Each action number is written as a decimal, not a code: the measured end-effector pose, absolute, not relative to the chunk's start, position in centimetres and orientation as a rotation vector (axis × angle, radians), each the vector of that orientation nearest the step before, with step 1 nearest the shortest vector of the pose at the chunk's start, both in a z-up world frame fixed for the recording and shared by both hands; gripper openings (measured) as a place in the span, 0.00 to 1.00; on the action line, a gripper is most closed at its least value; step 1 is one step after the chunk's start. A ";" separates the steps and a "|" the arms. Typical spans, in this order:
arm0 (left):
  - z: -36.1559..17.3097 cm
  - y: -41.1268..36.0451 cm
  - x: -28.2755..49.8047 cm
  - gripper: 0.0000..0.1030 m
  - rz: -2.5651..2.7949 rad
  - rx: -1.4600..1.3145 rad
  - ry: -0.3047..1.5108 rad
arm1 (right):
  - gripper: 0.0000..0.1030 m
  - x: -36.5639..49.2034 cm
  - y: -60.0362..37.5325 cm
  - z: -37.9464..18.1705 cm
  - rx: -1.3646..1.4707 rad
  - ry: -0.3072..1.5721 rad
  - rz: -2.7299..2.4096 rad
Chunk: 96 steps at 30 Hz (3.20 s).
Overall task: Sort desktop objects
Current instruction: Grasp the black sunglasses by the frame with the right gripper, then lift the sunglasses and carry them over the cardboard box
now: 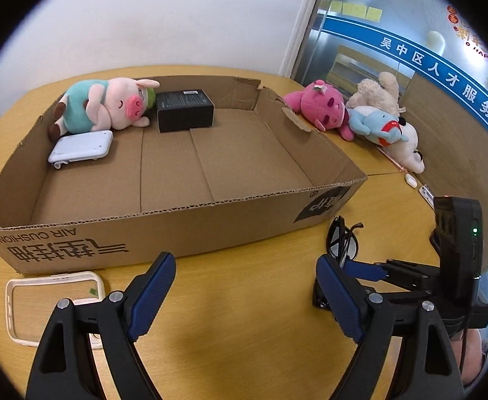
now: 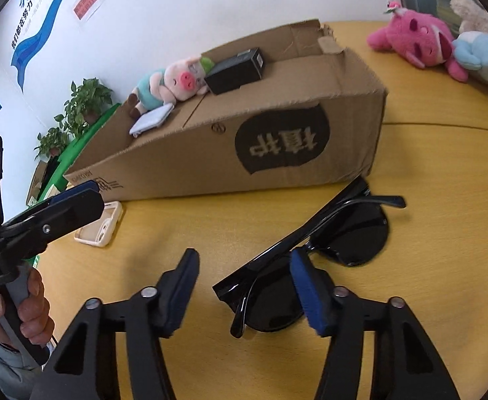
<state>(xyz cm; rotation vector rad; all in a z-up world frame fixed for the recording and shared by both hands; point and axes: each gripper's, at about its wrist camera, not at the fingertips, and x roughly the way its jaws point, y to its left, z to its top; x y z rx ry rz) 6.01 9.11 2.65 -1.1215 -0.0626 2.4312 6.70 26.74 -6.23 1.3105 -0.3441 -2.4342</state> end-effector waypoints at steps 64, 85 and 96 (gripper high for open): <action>-3.8 14.5 4.8 0.09 2.053 -1.385 -0.329 | 0.58 8.1 27.0 -6.9 1.324 -0.446 -2.114; -2.4 8.8 6.0 0.09 2.238 -1.340 -0.485 | 0.43 7.5 22.5 -6.1 1.332 -0.397 -2.007; -2.8 5.6 7.0 0.08 2.322 -1.355 -0.596 | 0.18 7.2 19.2 -7.0 1.348 -0.322 -1.952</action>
